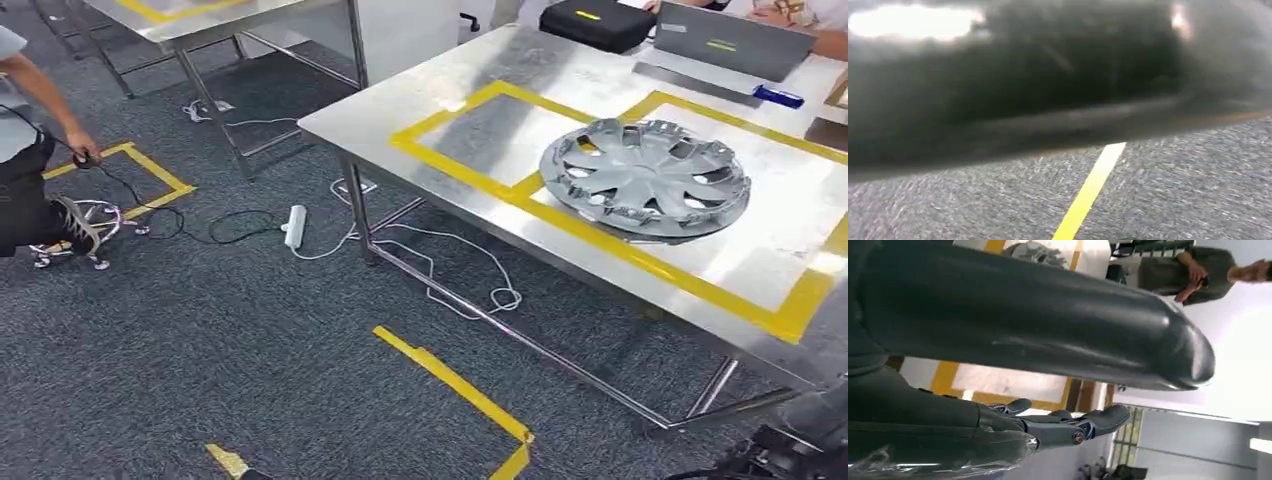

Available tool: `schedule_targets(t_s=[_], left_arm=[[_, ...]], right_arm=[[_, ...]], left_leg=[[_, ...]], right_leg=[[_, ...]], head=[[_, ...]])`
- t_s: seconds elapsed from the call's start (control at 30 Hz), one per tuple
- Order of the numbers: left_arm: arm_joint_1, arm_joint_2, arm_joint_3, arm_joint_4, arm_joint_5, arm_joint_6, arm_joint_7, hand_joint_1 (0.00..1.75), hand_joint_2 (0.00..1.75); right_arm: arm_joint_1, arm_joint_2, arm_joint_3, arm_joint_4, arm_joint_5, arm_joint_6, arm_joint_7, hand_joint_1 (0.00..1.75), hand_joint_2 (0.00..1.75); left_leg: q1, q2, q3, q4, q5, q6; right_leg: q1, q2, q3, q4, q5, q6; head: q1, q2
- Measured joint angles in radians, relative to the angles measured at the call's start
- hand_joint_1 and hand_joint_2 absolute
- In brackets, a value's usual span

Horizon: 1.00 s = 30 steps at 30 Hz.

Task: Take the parts from the cabinet and place them on the table.

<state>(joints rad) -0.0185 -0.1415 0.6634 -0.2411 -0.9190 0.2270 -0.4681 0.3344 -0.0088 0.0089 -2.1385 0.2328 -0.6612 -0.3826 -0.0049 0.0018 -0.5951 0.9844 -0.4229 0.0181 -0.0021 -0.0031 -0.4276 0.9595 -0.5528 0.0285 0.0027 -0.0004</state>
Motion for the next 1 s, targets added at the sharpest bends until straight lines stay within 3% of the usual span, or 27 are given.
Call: schedule_targets(t_s=[0.1, 0.13, 0.17, 0.2, 0.27, 0.3, 0.33, 0.37, 0.43, 0.47, 0.5, 0.53, 0.6, 0.63, 0.67, 0.7, 0.73, 0.8, 0.83, 0.87, 0.9, 0.93, 0.97, 1.0], left_arm=[[0.002, -0.003, 0.003, 0.000, 0.004, 0.003, -0.003, 0.00, 0.00], [0.003, -0.004, 0.004, 0.000, 0.005, 0.003, -0.003, 0.00, 0.00], [0.006, -0.003, 0.006, 0.000, 0.007, 0.004, -0.003, 0.00, 0.00], [0.009, -0.004, 0.008, 0.000, 0.007, 0.006, -0.004, 0.00, 0.00], [0.012, -0.005, 0.011, 0.000, 0.010, 0.006, -0.004, 0.00, 0.00], [0.013, -0.006, 0.013, 0.000, 0.013, 0.006, -0.004, 0.00, 0.00], [0.016, -0.007, 0.017, 0.000, 0.016, 0.006, -0.004, 0.00, 0.00], [0.019, -0.008, 0.023, 0.000, 0.018, 0.006, -0.004, 0.00, 0.00], [0.021, -0.008, 0.029, 0.000, 0.020, 0.006, -0.004, 0.00, 0.00], [0.021, -0.008, 0.031, 0.000, 0.022, 0.006, -0.003, 0.00, 0.00], [0.020, -0.011, 0.034, 0.000, 0.024, 0.006, -0.003, 0.00, 0.00], [0.020, -0.012, 0.038, 0.000, 0.025, 0.005, -0.003, 0.00, 0.00], [0.024, -0.016, 0.048, -0.001, 0.025, 0.002, -0.002, 0.00, 0.00], [0.025, -0.018, 0.052, -0.002, 0.025, 0.002, -0.001, 0.00, 0.00], [0.030, -0.021, 0.053, -0.003, 0.024, 0.002, -0.001, 0.00, 0.00], [0.031, -0.022, 0.056, -0.005, 0.024, 0.001, 0.000, 0.00, 0.00], [0.030, -0.025, 0.060, -0.006, 0.024, 0.000, 0.000, 0.00, 0.00], [0.030, -0.029, 0.069, -0.008, 0.024, 0.000, 0.000, 0.00, 0.00], [0.031, -0.030, 0.074, -0.008, 0.024, 0.000, 0.000, 0.00, 0.00], [0.032, -0.031, 0.079, -0.008, 0.024, 0.000, 0.002, 0.00, 0.00], [0.034, -0.032, 0.082, -0.009, 0.025, 0.000, 0.003, 0.00, 0.00], [0.035, -0.034, 0.085, -0.011, 0.025, 0.000, 0.003, 0.00, 0.00], [0.035, -0.036, 0.090, -0.014, 0.025, 0.000, 0.003, 0.00, 0.00], [0.034, -0.042, 0.097, -0.015, 0.026, 0.000, 0.004, 0.00, 0.00]], right_arm=[[0.039, 0.036, -0.049, -0.002, -0.026, 0.034, -0.008, 0.00, 0.00], [0.050, 0.049, -0.065, -0.002, -0.028, 0.047, -0.008, 0.00, 0.00], [0.054, 0.068, -0.081, 0.000, -0.020, 0.059, -0.003, 0.00, 0.00], [0.058, 0.086, -0.102, 0.004, -0.002, 0.079, 0.005, 0.00, 0.00], [0.075, 0.127, -0.138, 0.018, 0.023, 0.100, 0.005, 0.00, 0.00], [0.084, 0.147, -0.157, 0.033, 0.044, 0.111, 0.001, 0.00, 1.75], [0.091, 0.168, -0.180, 0.048, 0.073, 0.128, -0.002, 0.00, 1.75], [0.096, 0.188, -0.206, 0.061, 0.103, 0.152, -0.003, 0.00, 1.75], [0.107, 0.227, -0.260, 0.077, 0.146, 0.208, 0.000, 0.00, 1.75], [0.109, 0.247, -0.291, 0.087, 0.153, 0.232, 0.009, 0.00, 1.75], [0.114, 0.263, -0.317, 0.100, 0.157, 0.250, 0.020, 0.00, 1.75], [0.120, 0.276, -0.347, 0.115, 0.163, 0.261, 0.034, 0.00, 1.75], [0.122, 0.295, -0.400, 0.153, 0.178, 0.277, 0.056, 0.00, 1.75], [0.124, 0.301, -0.425, 0.175, 0.199, 0.283, 0.067, 0.00, 1.75], [0.126, 0.305, -0.448, 0.198, 0.219, 0.284, 0.073, 0.00, 1.75], [0.124, 0.309, -0.468, 0.230, 0.243, 0.284, 0.079, 0.00, 1.75], [0.124, 0.313, -0.489, 0.270, 0.263, 0.284, 0.091, 0.00, 1.75], [0.126, 0.321, -0.527, 0.359, 0.293, 0.271, 0.123, 0.00, 1.75], [0.127, 0.323, -0.538, 0.402, 0.310, 0.264, 0.141, 0.00, 1.75], [0.129, 0.326, -0.544, 0.445, 0.336, 0.258, 0.162, 0.00, 1.75], [0.131, 0.327, -0.549, 0.481, 0.366, 0.257, 0.182, 0.00, 1.75], [0.130, 0.329, -0.552, 0.528, 0.398, 0.258, 0.213, 0.00, 1.75], [0.130, 0.329, -0.555, 0.570, 0.421, 0.259, 0.242, 0.00, 1.75], [0.131, 0.329, -0.556, 0.616, 0.444, 0.266, 0.277, 0.00, 1.75]], left_leg=[[0.003, 0.001, -0.004, -0.003, 0.017, -0.021], [0.001, 0.000, -0.005, -0.001, 0.019, -0.026], [0.004, 0.000, -0.014, 0.015, -0.003, -0.032], [0.005, -0.001, -0.029, 0.063, -0.053, -0.039], [0.011, -0.001, -0.079, 0.214, -0.144, -0.049], [0.012, -0.001, -0.100, 0.283, -0.172, -0.052], [0.012, -0.001, -0.100, 0.304, -0.171, -0.053], [0.013, -0.001, -0.078, 0.284, -0.148, -0.054], [0.014, 0.005, 0.007, 0.142, -0.071, -0.050], [0.014, 0.028, 0.051, 0.061, -0.041, -0.048], [0.003, 0.059, 0.070, 0.032, -0.051, -0.043], [0.003, 0.054, 0.062, 0.028, -0.044, -0.029], [0.004, 0.034, 0.056, 0.018, -0.054, -0.018], [0.007, 0.024, 0.056, 0.009, -0.057, -0.010], [0.011, 0.017, 0.058, 0.003, -0.054, -0.006], [0.012, 0.010, 0.057, 0.003, -0.053, -0.002], [0.011, 0.003, 0.052, 0.004, -0.052, 0.004], [0.006, -0.014, 0.047, 0.004, -0.049, 0.009], [0.003, -0.023, 0.046, 0.004, -0.048, 0.010], [0.000, -0.032, 0.046, 0.004, -0.047, 0.011], [-0.003, -0.044, 0.048, 0.004, -0.047, 0.011], [-0.004, -0.054, 0.051, 0.004, -0.047, 0.011], [-0.004, -0.066, 0.052, 0.004, -0.047, 0.010], [-0.006, -0.073, 0.049, 0.005, -0.044, 0.007]], right_leg=[[0.003, 0.002, -0.024, -0.004, 0.000, -0.011], [-0.002, 0.000, -0.026, -0.014, 0.011, -0.023], [-0.005, -0.003, -0.027, -0.015, 0.018, -0.033], [-0.006, -0.003, -0.032, -0.015, 0.023, -0.040], [-0.004, -0.006, -0.039, -0.014, 0.028, -0.042], [-0.003, -0.007, -0.043, -0.011, 0.029, -0.041], [-0.003, -0.008, -0.047, -0.008, 0.030, -0.041], [-0.004, -0.019, -0.050, -0.005, 0.030, -0.041], [-0.004, -0.026, -0.040, 0.000, 0.028, -0.039], [-0.002, -0.031, -0.037, 0.002, 0.026, -0.035], [0.007, -0.039, -0.056, 0.004, 0.022, -0.029], [0.009, -0.046, -0.046, 0.009, 0.024, -0.026], [0.010, -0.064, -0.048, 0.010, 0.024, -0.023], [0.011, -0.072, -0.050, 0.014, 0.020, -0.016], [0.008, -0.058, -0.058, 0.023, 0.002, -0.009], [0.007, -0.026, -0.079, 0.066, -0.028, -0.006], [0.005, -0.011, -0.118, 0.145, -0.066, -0.004], [0.005, -0.001, -0.203, 0.310, -0.124, -0.003], [0.005, 0.000, -0.225, 0.344, -0.124, -0.005], [0.005, 0.001, -0.222, 0.328, -0.098, -0.009], [0.005, 0.004, -0.196, 0.267, -0.051, -0.014], [0.006, 0.015, -0.151, 0.171, 0.004, -0.021], [0.007, 0.045, -0.106, 0.075, 0.049, -0.028], [0.005, 0.097, -0.089, 0.044, 0.034, -0.035]], head=[[-0.002, 0.000], [0.000, 0.000], [-0.002, 0.000], [-0.008, 0.000], [-0.008, 0.000], [-0.008, 0.000], [-0.008, 0.000], [-0.010, 0.000], [-0.010, 0.000], [-0.010, 0.000], [-0.012, 0.000], [-0.010, 0.000], [-0.011, 0.000], [-0.011, 0.000], [-0.010, 0.000], [-0.005, 0.000], [-0.002, 0.000], [-0.001, 0.000], [-0.002, 0.000], [-0.002, 0.000], [-0.002, 0.000], [-0.002, 0.000], [-0.002, 0.000], [-0.005, 0.000]])
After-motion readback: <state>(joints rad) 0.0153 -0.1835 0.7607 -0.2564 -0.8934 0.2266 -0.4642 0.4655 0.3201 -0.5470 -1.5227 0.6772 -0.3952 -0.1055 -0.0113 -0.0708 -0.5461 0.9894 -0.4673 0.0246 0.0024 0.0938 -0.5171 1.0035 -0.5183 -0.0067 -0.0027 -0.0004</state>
